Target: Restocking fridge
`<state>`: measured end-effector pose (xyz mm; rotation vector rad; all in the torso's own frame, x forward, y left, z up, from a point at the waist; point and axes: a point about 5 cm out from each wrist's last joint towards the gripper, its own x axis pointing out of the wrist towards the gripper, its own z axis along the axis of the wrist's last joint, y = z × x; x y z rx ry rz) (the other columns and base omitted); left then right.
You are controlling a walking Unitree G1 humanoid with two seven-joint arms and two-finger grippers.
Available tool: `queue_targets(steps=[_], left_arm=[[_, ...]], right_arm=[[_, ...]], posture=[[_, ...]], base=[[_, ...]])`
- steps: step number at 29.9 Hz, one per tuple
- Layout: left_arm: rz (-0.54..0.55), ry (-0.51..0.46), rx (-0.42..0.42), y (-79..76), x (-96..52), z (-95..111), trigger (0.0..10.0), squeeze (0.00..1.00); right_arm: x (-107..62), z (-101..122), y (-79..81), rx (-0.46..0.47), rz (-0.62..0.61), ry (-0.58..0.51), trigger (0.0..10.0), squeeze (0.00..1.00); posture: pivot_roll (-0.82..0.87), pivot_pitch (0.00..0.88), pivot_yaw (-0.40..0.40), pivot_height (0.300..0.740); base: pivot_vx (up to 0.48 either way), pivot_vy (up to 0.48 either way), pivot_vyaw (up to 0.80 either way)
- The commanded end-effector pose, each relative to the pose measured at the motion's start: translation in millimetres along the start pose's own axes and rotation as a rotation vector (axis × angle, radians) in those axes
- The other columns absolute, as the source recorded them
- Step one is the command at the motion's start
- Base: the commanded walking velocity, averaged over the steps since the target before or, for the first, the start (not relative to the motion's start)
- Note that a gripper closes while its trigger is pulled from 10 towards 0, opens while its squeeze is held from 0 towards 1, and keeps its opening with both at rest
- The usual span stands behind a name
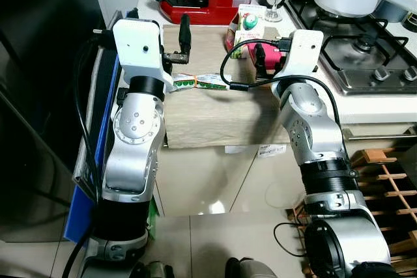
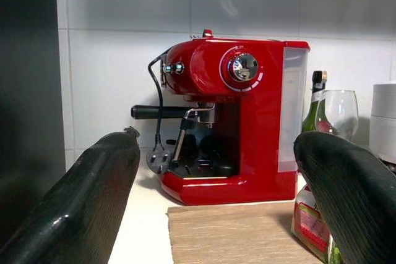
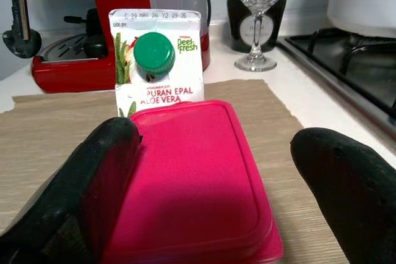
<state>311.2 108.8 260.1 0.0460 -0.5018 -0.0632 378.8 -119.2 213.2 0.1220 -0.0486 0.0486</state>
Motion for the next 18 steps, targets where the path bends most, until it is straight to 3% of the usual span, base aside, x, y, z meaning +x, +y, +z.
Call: queue_targets(steps=[1,4,6,10,15,17,18], left_arm=[[-0.009,-0.006,-0.001,-2.2,0.8,3,10.0,0.00],[-0.008,-0.004,-0.002,-2.3,1.0,3,10.0,0.00],[-0.007,-0.004,-0.001,-2.3,1.4,2,10.0,0.00],[-0.005,-0.005,-0.003,-2.8,1.9,2,10.0,0.00],[-0.002,-0.005,-0.003,-3.0,2.2,1,10.0,0.00],[0.000,-0.004,-0.004,-2.7,2.2,1,10.0,0.00],[-0.001,-0.004,-0.003,-3.2,2.0,1,10.0,0.00]], right_arm=[[1.4,-5,-0.6,0.008,0.001,0.046,10.0,0.00],[1.5,-7,-1.2,-0.003,-0.001,0.056,10.0,0.00],[0.4,-1,1.8,-0.126,0.020,0.007,10.0,0.00],[-0.1,1,7.3,-0.237,0.052,-0.018,10.0,0.00],[-0.1,-5,6.5,-0.263,0.056,0.012,10.0,0.00],[-0.2,-10,5.7,-0.248,0.057,0.045,10.0,0.00],[-0.4,-17,3.3,-0.194,0.054,0.091,10.0,0.00]], posture=[[-0.04,0.113,-0.037,0.732],[-0.04,0.107,-0.039,0.732],[-0.04,0.100,-0.041,0.732],[-0.04,0.093,-0.045,0.732],[-0.04,0.090,-0.048,0.732],[-0.04,0.090,-0.048,0.732],[-0.04,0.083,-0.050,0.732]], base=[[0.000,0.000,0.00],[0.000,0.000,0.00],[0.000,0.000,0.00],[0.000,0.000,0.00],[0.000,0.000,0.00],[0.000,0.000,0.00],[0.000,0.000,0.00]])
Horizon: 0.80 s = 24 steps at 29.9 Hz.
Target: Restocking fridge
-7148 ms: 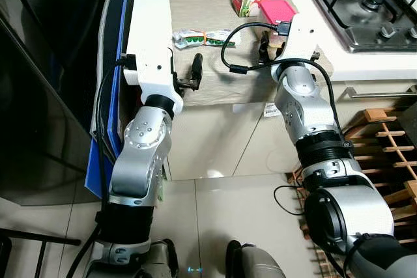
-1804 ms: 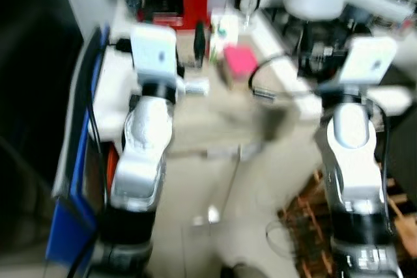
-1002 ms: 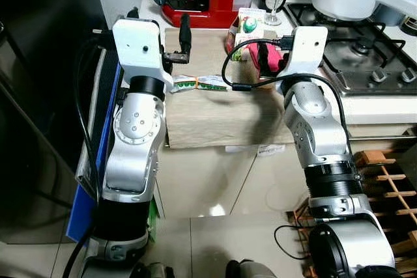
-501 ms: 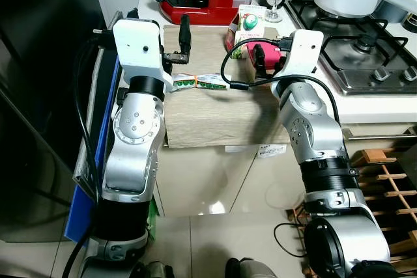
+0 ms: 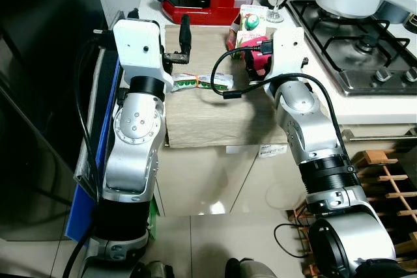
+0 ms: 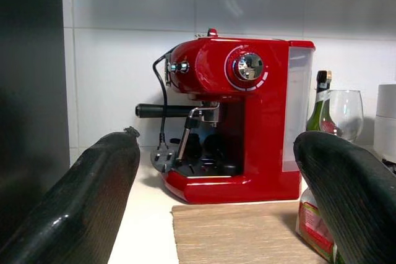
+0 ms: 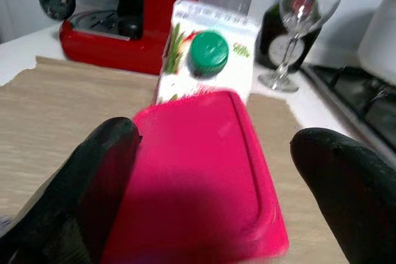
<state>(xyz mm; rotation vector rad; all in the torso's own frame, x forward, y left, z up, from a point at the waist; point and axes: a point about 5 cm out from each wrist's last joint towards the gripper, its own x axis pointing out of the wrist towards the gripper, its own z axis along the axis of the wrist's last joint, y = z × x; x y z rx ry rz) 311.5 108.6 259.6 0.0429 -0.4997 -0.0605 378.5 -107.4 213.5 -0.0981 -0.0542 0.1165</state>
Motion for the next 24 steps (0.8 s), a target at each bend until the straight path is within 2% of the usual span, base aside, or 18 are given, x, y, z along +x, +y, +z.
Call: queue_targets(steps=[1,4,8,15,16,17,24], left_arm=[[-0.004,-0.005,-0.001,-3.1,1.9,1,10.0,0.00],[-0.004,-0.004,0.000,-2.7,2.1,1,10.0,0.00],[-0.004,-0.004,0.001,-3.1,2.0,1,10.0,0.00],[-0.002,-0.003,0.000,-3.5,1.8,0,10.0,0.00],[-0.001,-0.003,0.000,-3.4,1.9,0,10.0,0.00],[-0.001,-0.003,0.000,-3.4,2.0,0,10.0,0.00],[-0.001,0.000,0.004,-3.6,2.3,0,10.0,0.00]], right_arm=[[-1.2,-19,-5.5,0.041,-0.011,0.097,10.0,0.00],[-1.4,-25,-5.8,0.102,-0.003,0.141,10.0,0.00],[-1.7,-28,-9.9,0.056,-0.012,0.149,10.0,0.00],[-1.5,-29,-11.0,0.045,-0.008,0.158,10.0,0.00],[-1.6,-29,-10.1,0.057,-0.003,0.157,4.5,0.00],[-1.7,-29,-9.4,0.076,-0.002,0.155,0.0,0.00],[-2.5,-34,-8.4,0.191,0.003,0.189,0.0,0.00]], posture=[[-0.04,0.083,-0.050,0.732],[-0.04,0.083,-0.050,0.732],[-0.04,0.074,-0.053,0.732],[-0.05,0.070,-0.055,0.732],[-0.05,0.070,-0.055,0.732],[-0.05,0.070,-0.055,0.732],[-0.05,0.074,-0.057,0.732]], base=[[0.000,0.000,0.00],[0.000,0.000,0.00],[0.000,0.000,0.00],[0.000,0.000,0.00],[0.000,0.000,0.00],[0.000,0.000,0.00],[0.000,0.000,0.00]])
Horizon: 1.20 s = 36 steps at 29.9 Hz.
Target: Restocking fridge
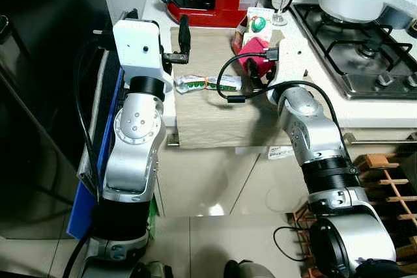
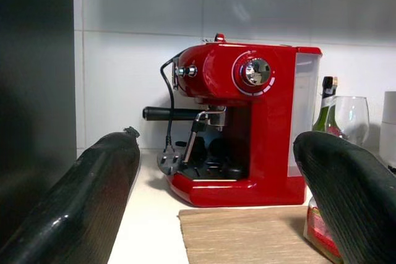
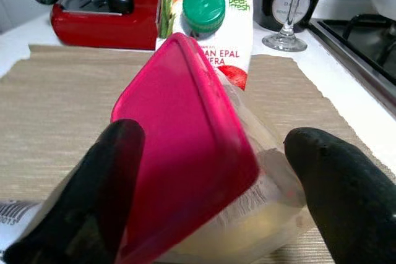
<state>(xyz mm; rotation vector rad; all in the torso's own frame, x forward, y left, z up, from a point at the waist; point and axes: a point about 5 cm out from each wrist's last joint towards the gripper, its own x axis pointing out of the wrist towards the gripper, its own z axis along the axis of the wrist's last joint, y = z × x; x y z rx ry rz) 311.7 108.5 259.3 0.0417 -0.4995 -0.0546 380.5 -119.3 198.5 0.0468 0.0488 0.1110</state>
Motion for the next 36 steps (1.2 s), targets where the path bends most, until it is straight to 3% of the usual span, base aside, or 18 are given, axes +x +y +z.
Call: queue_targets(steps=[1,10,14,18,19,21,27,29,32,33,35,36], left_arm=[[-0.008,0.001,0.003,-3.8,2.1,0,10.0,0.00],[-0.016,0.003,0.009,-4.7,3.1,0,10.0,0.00],[-0.021,0.003,0.013,-5.1,4.2,0,10.0,0.00],[-0.021,0.003,0.011,-5.0,4.7,-1,10.0,0.00],[-0.030,0.009,0.013,-6.2,5.1,-3,10.0,0.00],[-0.037,0.015,0.015,-6.7,5.3,-4,10.0,0.00],[-0.051,0.019,0.013,-8.5,7.3,-6,10.0,0.00],[-0.063,0.017,0.013,-9.8,9.1,-6,10.0,0.00],[-0.071,0.018,0.014,-9.5,10.2,-6,10.0,0.00],[-0.072,0.019,0.015,-9.6,10.4,-6,10.0,0.00],[-0.073,0.022,0.016,-9.6,10.9,-7,10.0,0.00],[-0.075,0.027,0.015,-9.8,11.3,-8,10.0,0.00]], right_arm=[[-0.7,-20,-1.2,0.048,0.002,0.097,0.0,0.00],[-1.3,-11,-4.5,0.144,-0.012,0.037,0.0,0.00],[-2.7,15,-9.7,0.184,-0.024,-0.095,0.0,0.00],[-3.6,23,-12.3,0.183,-0.034,-0.135,0.0,0.00],[-12.3,43,-23.7,0.089,-0.087,-0.285,0.0,0.00],[-18.9,51,-28.5,0.029,-0.113,-0.362,0.0,0.00],[-26.9,50,-33.5,0.019,-0.142,-0.404,0.0,0.00],[-29.6,51,-35.3,-0.039,-0.160,-0.423,0.0,0.00],[-35.7,58,-29.4,-0.218,-0.148,-0.502,0.0,0.00],[-37.7,60,-27.2,-0.261,-0.146,-0.523,9.3,0.00],[-38.4,59,-23.7,-0.284,-0.127,-0.528,9.3,0.00],[-39.5,56,-21.1,-0.286,-0.113,-0.526,10.0,1.00]], posture=[[-0.05,0.074,-0.057,0.732],[-0.05,0.077,-0.051,0.732],[-0.05,0.077,-0.048,0.732],[-0.05,0.076,-0.047,0.732],[-0.06,0.072,-0.044,0.732],[-0.06,0.071,-0.042,0.732],[-0.07,0.065,-0.028,0.732],[-0.07,0.066,-0.021,0.732],[-0.07,0.066,-0.013,0.732],[-0.07,0.066,-0.013,0.732],[-0.08,0.064,-0.010,0.732],[-0.08,0.062,-0.009,0.732]], base=[[0.000,0.000,0.00],[0.000,0.000,0.00],[0.000,0.000,0.00],[0.000,0.000,0.00],[0.000,0.000,0.00],[0.000,0.000,0.00],[0.000,0.000,0.00],[0.000,0.000,0.00],[0.000,0.000,0.00],[0.000,0.000,0.00],[0.000,0.000,0.00],[0.000,0.000,0.00]])
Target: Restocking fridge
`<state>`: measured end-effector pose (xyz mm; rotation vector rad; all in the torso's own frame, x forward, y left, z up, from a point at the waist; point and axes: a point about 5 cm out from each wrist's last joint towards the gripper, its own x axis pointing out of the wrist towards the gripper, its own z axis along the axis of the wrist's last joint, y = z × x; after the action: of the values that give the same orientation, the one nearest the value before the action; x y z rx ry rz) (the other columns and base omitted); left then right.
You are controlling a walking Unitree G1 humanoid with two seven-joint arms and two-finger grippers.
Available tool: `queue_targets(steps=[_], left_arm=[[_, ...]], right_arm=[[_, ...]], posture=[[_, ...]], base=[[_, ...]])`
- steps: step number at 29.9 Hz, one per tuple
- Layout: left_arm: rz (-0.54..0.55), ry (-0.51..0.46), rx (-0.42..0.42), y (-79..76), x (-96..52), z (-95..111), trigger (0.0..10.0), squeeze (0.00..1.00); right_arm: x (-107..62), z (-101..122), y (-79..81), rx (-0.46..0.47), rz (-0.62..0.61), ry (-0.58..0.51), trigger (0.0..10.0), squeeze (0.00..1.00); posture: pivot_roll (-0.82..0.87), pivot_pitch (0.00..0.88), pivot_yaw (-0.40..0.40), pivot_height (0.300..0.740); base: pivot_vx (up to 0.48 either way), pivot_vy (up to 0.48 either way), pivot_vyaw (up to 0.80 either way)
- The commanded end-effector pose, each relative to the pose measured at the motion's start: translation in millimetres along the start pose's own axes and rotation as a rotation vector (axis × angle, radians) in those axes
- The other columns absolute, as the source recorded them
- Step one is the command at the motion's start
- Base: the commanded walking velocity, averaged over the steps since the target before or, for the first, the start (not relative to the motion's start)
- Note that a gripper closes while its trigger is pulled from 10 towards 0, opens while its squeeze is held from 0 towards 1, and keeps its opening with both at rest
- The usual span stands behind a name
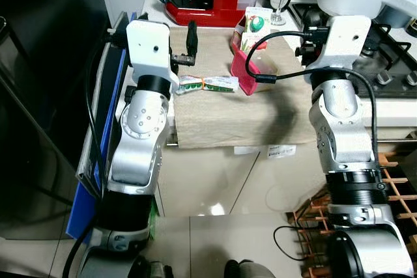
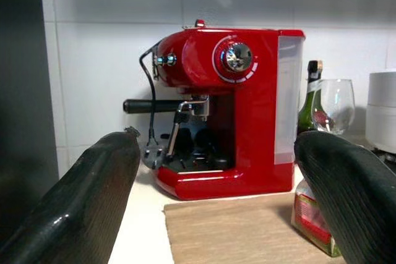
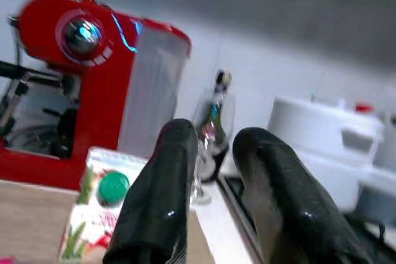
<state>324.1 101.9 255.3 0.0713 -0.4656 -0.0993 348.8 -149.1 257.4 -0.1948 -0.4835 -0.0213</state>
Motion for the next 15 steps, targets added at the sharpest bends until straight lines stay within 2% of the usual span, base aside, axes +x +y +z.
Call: queue_targets(steps=[1,8,9,12,14,15], left_arm=[[-0.025,-0.003,-0.002,-3.5,2.5,1,10.0,0.00],[-0.035,0.015,0.009,-2.9,2.5,-3,10.0,0.00],[-0.035,0.015,0.009,-2.9,2.5,-3,10.0,0.00],[-0.044,0.021,0.005,-5.4,3.3,-4,10.0,0.00],[-0.059,0.013,0.006,-8.1,4.7,-3,10.0,0.00],[-0.059,0.013,0.006,-8.1,4.7,-3,10.0,0.00]], right_arm=[[-4.7,-1,4.1,-0.008,0.021,-0.004,10.0,1.00],[-38.6,-24,12.7,0.055,0.039,0.091,10.0,1.00],[-38.6,-24,12.7,0.055,0.039,0.091,10.0,1.00],[-49.6,-32,25.7,0.162,0.077,0.168,10.0,1.00],[-49.2,-30,33.5,0.227,0.090,0.181,10.0,1.00],[-49.2,-30,33.5,0.227,0.090,0.181,10.0,1.00]], posture=[[-0.08,0.062,-0.009,0.732],[-0.08,0.064,0.000,0.732],[-0.08,0.064,0.000,0.732],[-0.09,0.065,0.012,0.732],[-0.10,0.068,0.016,0.732],[-0.10,0.068,0.016,0.732]], base=[[0.000,0.000,0.00],[0.000,0.000,0.00],[0.000,0.000,0.00],[0.000,0.000,0.00],[0.000,0.000,0.00],[0.000,0.000,0.00]])
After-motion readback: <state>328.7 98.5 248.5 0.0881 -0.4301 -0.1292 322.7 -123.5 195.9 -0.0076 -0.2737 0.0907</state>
